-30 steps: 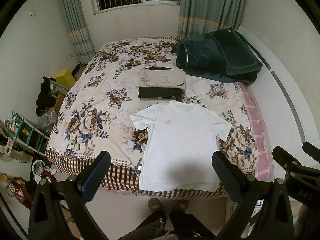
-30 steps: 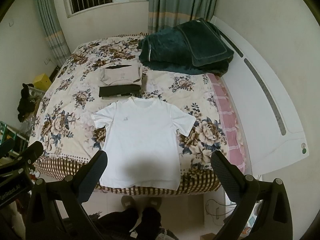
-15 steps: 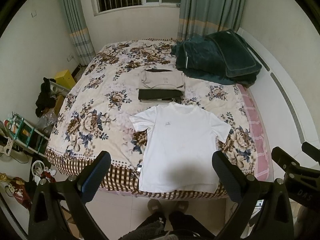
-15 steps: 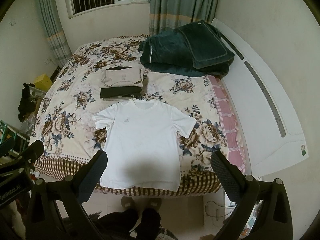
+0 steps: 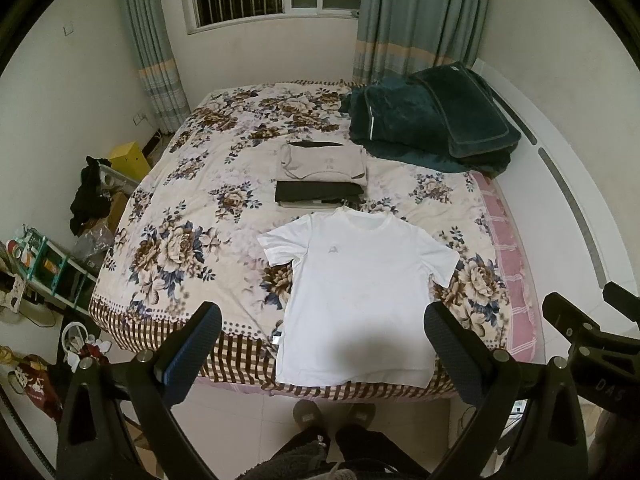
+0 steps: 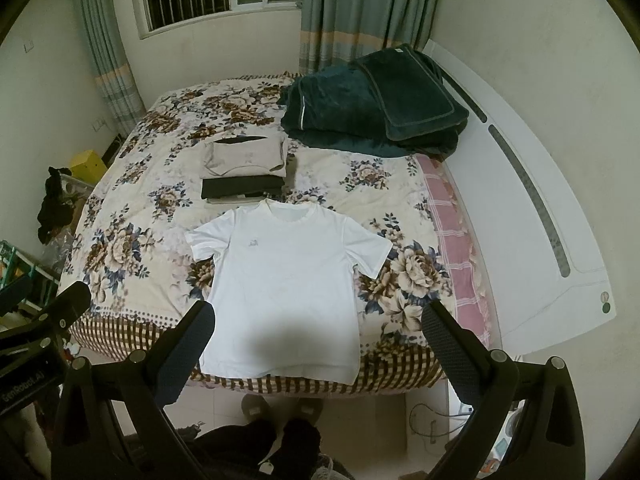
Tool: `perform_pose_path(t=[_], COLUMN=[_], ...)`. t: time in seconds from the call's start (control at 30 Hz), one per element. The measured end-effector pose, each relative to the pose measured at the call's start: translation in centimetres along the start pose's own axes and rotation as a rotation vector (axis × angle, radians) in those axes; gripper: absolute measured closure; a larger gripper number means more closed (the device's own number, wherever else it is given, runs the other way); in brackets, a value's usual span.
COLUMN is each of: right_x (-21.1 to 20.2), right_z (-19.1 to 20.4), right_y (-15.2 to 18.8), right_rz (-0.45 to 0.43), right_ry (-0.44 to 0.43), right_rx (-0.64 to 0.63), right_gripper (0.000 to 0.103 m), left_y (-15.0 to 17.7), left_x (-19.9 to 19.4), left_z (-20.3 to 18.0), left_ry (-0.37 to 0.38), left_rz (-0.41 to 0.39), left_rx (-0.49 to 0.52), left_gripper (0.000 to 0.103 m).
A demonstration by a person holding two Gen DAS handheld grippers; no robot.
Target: Fold small clothes
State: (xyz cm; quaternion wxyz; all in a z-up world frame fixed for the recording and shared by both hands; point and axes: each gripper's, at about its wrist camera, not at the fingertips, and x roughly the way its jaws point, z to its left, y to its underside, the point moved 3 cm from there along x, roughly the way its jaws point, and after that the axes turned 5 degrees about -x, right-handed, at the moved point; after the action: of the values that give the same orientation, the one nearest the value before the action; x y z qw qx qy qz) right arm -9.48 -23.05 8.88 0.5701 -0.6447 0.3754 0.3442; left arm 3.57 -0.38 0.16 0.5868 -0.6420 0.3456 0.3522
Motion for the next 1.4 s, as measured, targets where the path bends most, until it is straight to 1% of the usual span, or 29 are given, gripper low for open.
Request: perform_pose_path(t=[0.17,0.73,1.13,1.2,1.27,1.33,1.4], right_x=[0.0,-0.4,-0.8,-0.8,-0.2,1.7,4.4], right_z=[0.1,0.2,0.4,0.5,0.3,-0.3,-1.6], right_y=[0.2,0.3,0.4,0.1,-1.5,-2.2,-2.4], right_rz=[-0.004,-0.01,-0.007,0.002,0.015,0.036,0.061], right_ry=[0.001,-0.001,-0.004,-0.005,-0.017,-0.031,-0.033], right_rx=[0.0,-0.001,0.007,0.022,0.048,0.1,0.16], right_gripper=[0.0,0.0,0.0,0.0,0.0,0.0,0.0], left_y=[-0.5,-0.5,-2.3,-3.2,-3.1,-3.5,-4.0], left_x=[-0.3,-0.5,-0.5,0.4,2.0,4.0,6.5], left_z=[-0.3,-0.3,-1.5,-1.6,-1.4,-1.1,-0.8], left_ry=[-0.001,0.003,0.011,0.005,-0.008,-0.034,-0.043], left_rz=[-0.003,-0.012,-0.007,-0.011,-0.023,-0.053,-0.063], left_rx=[-0.001,-0.003,-0.003,-0.005,-0.007,-0.01,-0.017], left_gripper=[0.0,0.0,0.0,0.0,0.0,0.0,0.0])
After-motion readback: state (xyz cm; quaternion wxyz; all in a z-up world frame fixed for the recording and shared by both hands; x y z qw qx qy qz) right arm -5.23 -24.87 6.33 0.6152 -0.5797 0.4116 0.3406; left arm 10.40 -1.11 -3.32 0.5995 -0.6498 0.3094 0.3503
